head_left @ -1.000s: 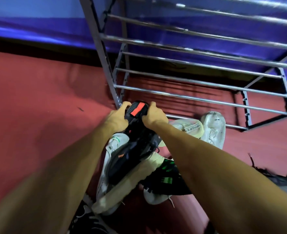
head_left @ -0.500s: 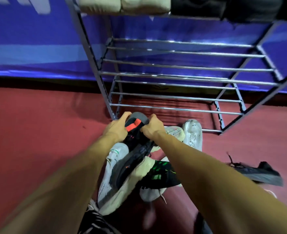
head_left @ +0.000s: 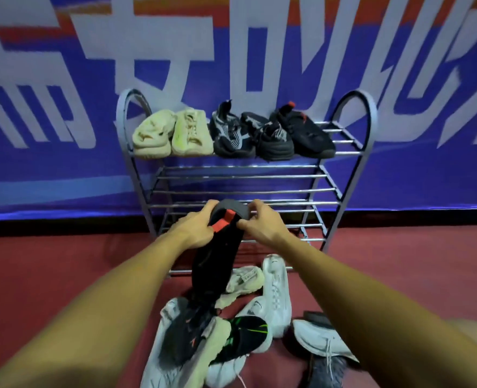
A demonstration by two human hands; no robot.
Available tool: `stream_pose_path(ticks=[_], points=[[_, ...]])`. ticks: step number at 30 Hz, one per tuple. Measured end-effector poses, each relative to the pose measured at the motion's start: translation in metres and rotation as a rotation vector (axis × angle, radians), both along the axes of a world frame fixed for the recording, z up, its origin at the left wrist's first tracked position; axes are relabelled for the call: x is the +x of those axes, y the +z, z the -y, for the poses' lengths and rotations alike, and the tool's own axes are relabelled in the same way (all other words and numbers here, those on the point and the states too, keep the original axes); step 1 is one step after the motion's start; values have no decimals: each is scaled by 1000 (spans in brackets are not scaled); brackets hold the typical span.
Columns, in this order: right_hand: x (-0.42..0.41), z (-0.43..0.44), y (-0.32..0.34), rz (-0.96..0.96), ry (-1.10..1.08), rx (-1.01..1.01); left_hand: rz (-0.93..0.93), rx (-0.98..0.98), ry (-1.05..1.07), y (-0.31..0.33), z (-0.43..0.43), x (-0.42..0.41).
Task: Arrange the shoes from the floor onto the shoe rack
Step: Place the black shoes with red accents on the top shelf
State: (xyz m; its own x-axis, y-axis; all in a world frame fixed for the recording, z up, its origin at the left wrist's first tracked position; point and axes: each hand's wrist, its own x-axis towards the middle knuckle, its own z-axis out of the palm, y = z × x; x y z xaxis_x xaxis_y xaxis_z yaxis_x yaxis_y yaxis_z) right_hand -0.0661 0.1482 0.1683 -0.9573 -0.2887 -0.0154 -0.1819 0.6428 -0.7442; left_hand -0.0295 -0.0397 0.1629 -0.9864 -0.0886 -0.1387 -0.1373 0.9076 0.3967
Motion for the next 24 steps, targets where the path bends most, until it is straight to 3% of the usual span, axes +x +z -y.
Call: stream_pose_path(ticks=[6,10,16,19,24], points=[[-15,-45,57,-92,-145,-235,-137,257,-54,78,-43,-2],[-10,-65,74,15,-97,-414,-273,395,1,90,-60,0],[4,-81,80,284,151,-284,-302,477,158,89,-68,-11],[7,-80,79,309,175,-278,-351,483,161,92,-67,-15],[2,-78,91,297,178,-474,-361,675,142,103,-62,-15]])
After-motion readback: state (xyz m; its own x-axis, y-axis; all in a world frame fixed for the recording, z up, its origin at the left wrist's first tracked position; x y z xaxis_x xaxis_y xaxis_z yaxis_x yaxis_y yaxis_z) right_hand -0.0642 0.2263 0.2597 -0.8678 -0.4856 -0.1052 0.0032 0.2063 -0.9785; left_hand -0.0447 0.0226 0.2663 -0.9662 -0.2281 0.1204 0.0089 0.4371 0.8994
